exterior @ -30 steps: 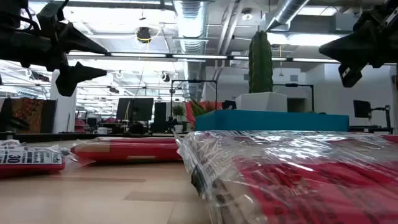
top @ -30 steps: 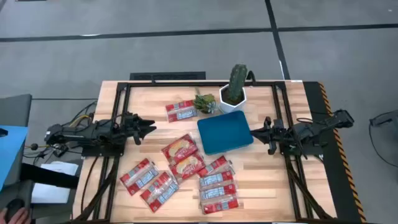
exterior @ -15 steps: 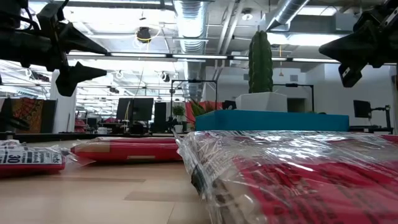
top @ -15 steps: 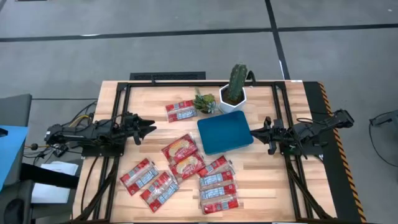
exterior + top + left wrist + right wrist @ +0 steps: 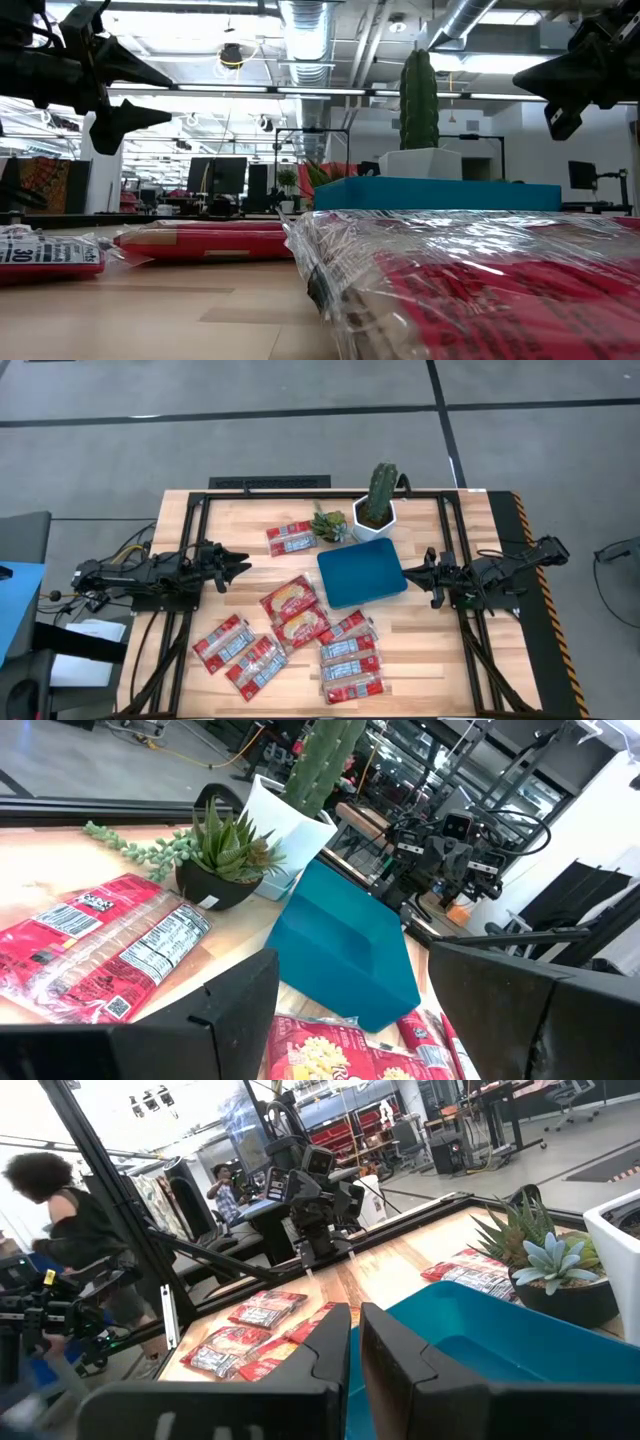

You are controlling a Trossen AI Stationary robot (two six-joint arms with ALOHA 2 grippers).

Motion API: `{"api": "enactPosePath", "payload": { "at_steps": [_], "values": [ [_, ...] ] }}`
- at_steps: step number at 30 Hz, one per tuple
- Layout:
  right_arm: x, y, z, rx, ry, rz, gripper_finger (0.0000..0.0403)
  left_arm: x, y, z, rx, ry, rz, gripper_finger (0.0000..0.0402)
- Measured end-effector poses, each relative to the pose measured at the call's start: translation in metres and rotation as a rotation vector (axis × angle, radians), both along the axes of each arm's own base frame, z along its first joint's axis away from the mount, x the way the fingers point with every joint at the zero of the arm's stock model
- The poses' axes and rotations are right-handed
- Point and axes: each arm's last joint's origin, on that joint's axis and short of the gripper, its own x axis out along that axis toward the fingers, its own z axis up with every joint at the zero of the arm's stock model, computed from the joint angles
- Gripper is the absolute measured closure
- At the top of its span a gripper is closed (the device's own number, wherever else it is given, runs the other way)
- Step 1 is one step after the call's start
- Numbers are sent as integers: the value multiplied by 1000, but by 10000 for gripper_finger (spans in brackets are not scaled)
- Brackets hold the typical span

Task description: Sort popcorn bags into baskets

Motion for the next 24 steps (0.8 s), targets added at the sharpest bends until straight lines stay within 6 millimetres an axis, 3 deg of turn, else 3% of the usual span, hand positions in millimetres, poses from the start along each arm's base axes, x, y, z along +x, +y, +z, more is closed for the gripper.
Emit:
{"api": "enactPosePath", "payload": {
  "at_steps": [16,24],
  "values": [
    [0,0,0,0,0,0,351,0,0,0,0,0,0,155],
    [0,-1,1,48,-13,-11,351,-1,2,1,-79,-39,70,155]
  ]
}}
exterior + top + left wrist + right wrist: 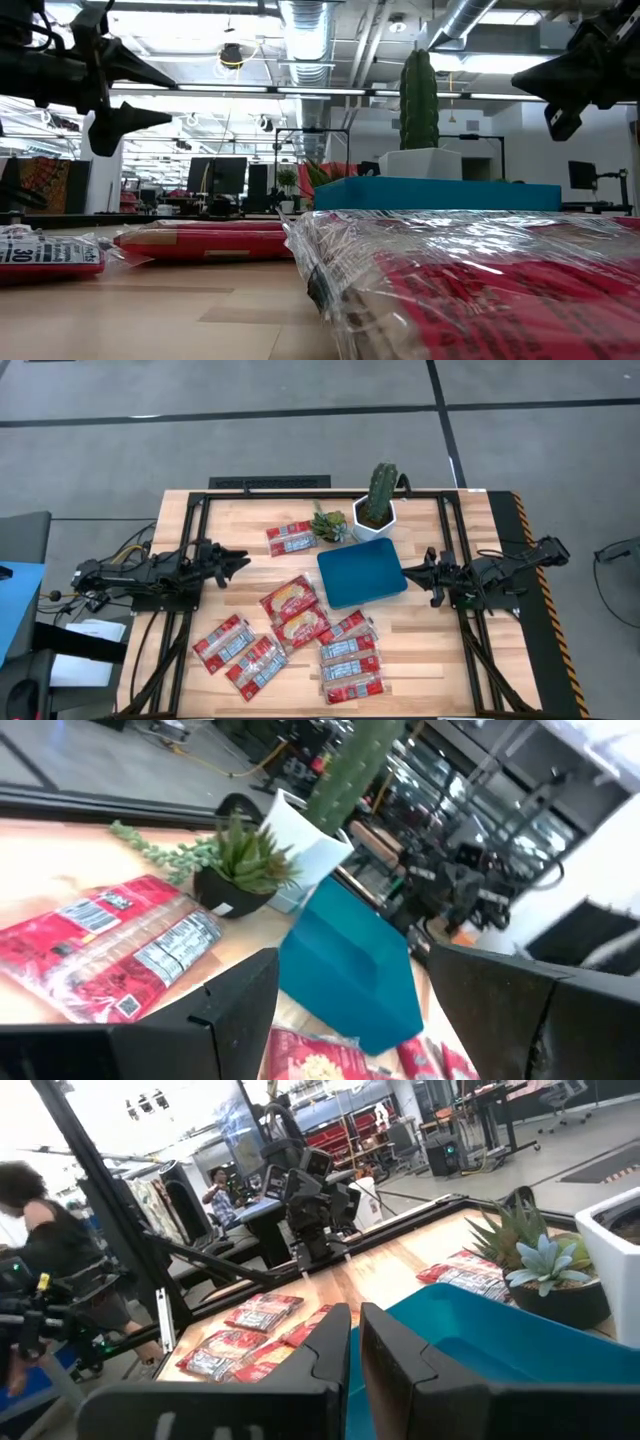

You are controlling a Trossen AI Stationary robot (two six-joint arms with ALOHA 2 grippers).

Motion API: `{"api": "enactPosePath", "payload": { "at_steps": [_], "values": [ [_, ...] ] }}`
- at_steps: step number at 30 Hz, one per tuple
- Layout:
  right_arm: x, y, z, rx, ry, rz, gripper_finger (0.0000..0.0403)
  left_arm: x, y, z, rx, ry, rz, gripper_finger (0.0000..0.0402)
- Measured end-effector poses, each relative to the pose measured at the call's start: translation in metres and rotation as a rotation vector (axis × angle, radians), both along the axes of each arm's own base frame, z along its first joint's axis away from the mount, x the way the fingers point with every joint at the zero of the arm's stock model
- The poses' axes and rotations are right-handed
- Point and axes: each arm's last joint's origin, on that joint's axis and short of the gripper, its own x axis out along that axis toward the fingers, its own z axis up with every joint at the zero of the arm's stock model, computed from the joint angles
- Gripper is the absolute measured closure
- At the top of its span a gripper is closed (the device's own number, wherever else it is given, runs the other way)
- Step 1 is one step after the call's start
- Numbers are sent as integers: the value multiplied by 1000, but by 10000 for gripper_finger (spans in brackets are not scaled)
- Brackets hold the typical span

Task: Sort popcorn bags into baskets
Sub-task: Put the red popcorn bag into the blue container

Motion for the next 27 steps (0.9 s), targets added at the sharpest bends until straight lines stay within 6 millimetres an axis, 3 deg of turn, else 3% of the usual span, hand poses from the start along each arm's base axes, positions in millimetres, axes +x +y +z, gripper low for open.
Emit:
{"api": "enactPosePath", "payload": {
  "at_steps": [8,17,27],
  "values": [
    [0,-1,4,361,-91,9,351,-1,2,0,-173,-77,52,155],
    [-1,-1,4,387,-103,-8,351,-1,2,0,-127,-54,75,155],
    [-2,-3,13,424,-200,-32,351,-1,3,0,-221,-102,101,155]
  ]
}}
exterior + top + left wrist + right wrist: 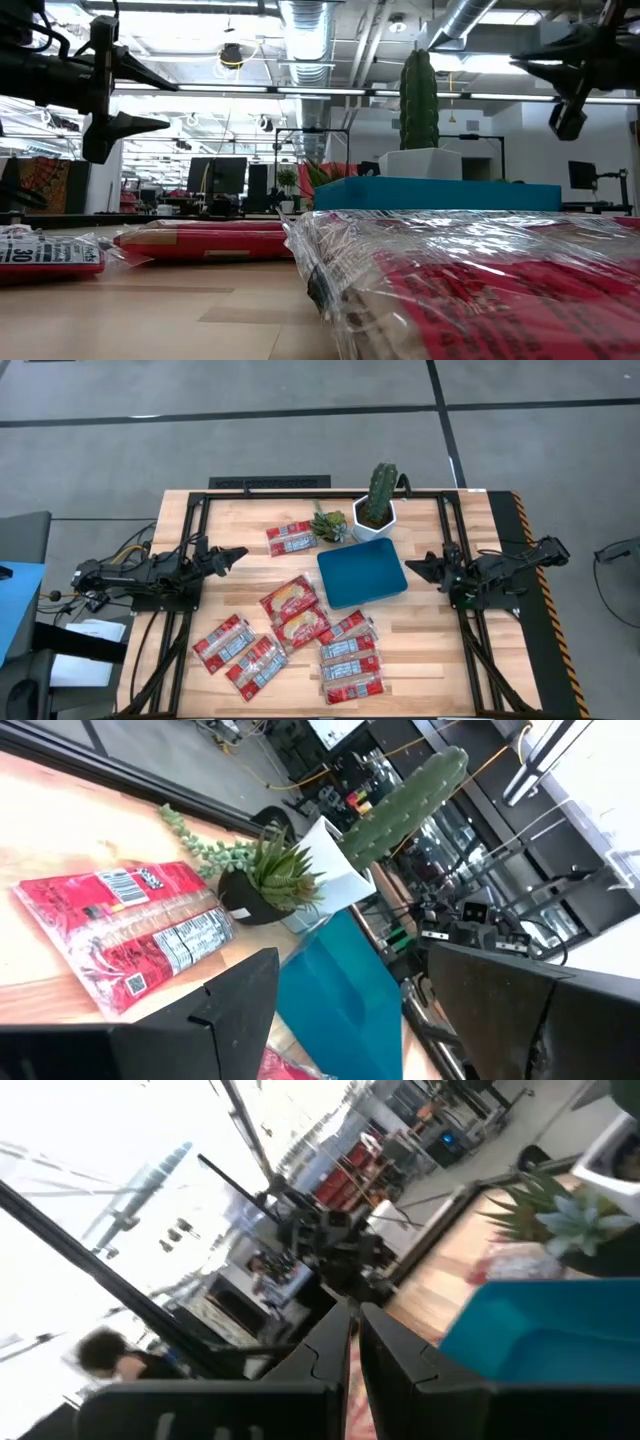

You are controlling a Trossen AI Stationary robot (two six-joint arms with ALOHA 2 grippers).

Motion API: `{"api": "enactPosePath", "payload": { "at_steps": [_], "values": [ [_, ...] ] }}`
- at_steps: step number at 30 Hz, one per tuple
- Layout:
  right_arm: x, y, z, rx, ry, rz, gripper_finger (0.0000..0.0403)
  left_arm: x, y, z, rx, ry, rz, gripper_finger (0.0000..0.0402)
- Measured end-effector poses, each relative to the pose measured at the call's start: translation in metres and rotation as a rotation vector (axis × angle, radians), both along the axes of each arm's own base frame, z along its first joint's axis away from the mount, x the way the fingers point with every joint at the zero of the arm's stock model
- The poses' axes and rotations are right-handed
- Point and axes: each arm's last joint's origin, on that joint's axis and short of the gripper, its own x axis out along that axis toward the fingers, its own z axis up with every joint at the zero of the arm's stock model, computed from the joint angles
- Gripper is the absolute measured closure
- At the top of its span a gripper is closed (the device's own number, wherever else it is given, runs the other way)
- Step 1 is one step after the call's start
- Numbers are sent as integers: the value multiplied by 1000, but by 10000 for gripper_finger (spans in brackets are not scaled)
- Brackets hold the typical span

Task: Sort popcorn bags into baskets
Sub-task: Put the red popcorn bag into the blue container

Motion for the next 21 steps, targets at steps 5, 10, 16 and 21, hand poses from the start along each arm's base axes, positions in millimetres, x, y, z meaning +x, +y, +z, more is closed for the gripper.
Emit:
{"api": "enactPosePath", "payload": {
  "at_steps": [5,10,16,21],
  "values": [
    [-2,0,7,45,-64,9,351,0,0,0,-64,-40,-3,155],
    [-6,-2,24,70,-152,10,351,0,-2,9,-106,-157,-97,155],
    [-21,-4,76,-107,-257,40,340,-8,-5,40,-33,-364,-211,155],
    [-18,0,124,-324,-160,36,306,-20,-5,72,40,-426,-234,155]
  ]
}}
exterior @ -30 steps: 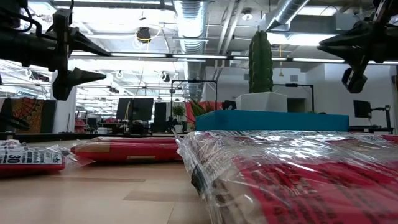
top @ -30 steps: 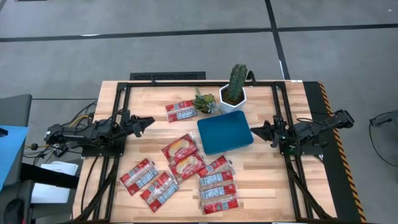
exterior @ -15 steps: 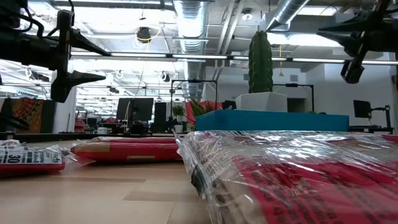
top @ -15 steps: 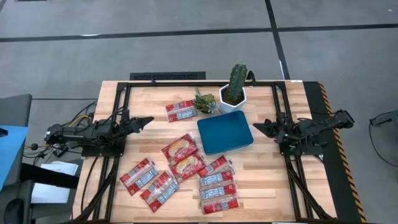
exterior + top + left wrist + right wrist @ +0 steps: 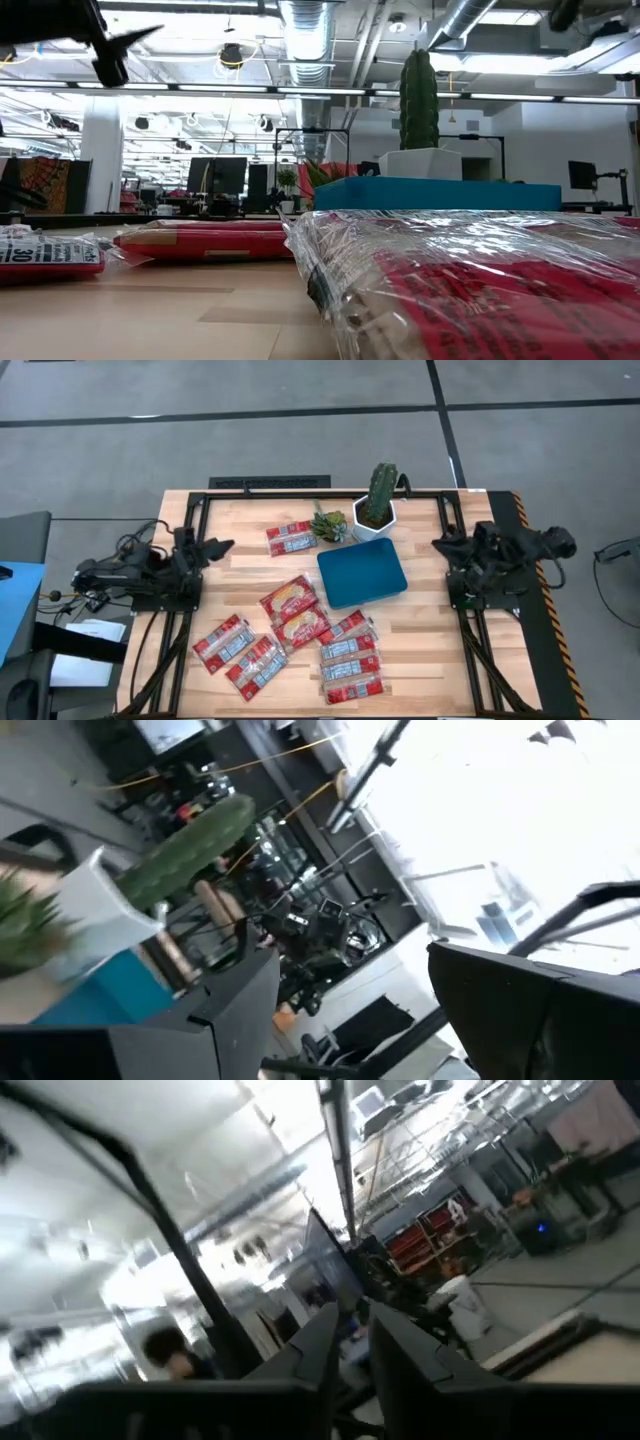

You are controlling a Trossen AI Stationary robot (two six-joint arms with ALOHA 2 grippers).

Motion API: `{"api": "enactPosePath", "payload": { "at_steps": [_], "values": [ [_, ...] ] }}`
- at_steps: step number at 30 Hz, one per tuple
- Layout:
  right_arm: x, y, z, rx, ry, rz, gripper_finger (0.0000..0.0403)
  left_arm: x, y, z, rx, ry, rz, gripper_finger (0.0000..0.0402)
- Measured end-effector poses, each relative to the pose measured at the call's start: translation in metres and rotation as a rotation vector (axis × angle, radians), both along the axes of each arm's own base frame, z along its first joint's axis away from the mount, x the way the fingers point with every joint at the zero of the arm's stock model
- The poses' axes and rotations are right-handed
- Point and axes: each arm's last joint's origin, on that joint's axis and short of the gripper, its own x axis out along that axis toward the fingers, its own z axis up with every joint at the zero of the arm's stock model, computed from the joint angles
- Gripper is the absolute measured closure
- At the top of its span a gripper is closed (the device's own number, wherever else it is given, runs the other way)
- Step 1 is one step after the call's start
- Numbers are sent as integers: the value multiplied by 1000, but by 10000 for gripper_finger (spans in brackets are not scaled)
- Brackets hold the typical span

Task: Sort popcorn bags into baskets
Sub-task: Put the red popcorn bag into the blue container

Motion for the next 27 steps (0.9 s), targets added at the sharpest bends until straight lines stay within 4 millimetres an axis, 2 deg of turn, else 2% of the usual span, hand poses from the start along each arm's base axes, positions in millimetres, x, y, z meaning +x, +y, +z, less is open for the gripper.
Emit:
{"api": "enactPosePath", "payload": {
  "at_steps": [5,11,16,21,27],
  "values": [
    [34,19,21,-67,322,59,249,-8,-1,27,61,35,-15,155],
    [85,62,18,-70,671,277,189,-4,-1,43,118,201,-11,155],
    [120,102,-8,-166,875,375,174,5,-2,42,122,292,-18,155],
    [141,139,-55,-268,1062,451,179,15,-3,35,123,379,-54,155],
    [162,161,-103,-405,1171,460,175,21,-4,22,99,514,-73,155]
  ]
}}
